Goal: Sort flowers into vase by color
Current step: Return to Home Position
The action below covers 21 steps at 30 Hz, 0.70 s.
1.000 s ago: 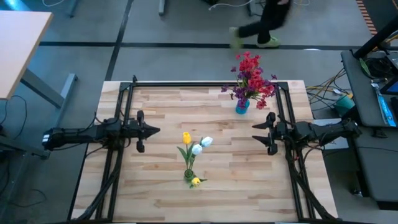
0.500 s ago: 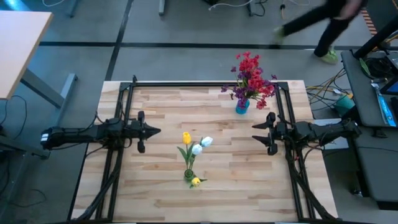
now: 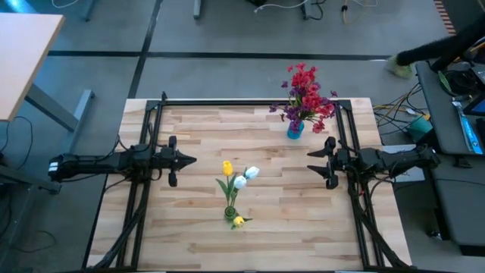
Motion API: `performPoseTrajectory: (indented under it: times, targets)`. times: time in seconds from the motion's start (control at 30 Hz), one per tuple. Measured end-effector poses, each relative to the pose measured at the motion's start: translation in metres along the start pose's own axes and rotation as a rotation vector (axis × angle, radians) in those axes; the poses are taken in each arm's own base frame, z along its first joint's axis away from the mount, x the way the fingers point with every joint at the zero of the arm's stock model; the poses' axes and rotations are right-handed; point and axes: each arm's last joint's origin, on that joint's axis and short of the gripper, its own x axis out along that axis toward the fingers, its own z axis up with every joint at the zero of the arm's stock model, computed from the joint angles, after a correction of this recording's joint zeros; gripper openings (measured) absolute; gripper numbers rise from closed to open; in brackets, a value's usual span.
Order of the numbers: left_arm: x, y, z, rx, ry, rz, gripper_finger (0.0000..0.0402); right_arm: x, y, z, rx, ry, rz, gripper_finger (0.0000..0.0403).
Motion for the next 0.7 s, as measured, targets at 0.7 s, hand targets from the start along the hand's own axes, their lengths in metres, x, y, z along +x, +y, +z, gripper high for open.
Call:
performPoseTrajectory:
  times: [0.7]
  targets:
    - [0.0006, 0.0000, -0.0006, 0.000, 0.009, 0.000, 0.0000, 0.0000, 0.0000, -0.0001, 0.000, 0.001, 0.000, 0.0215]
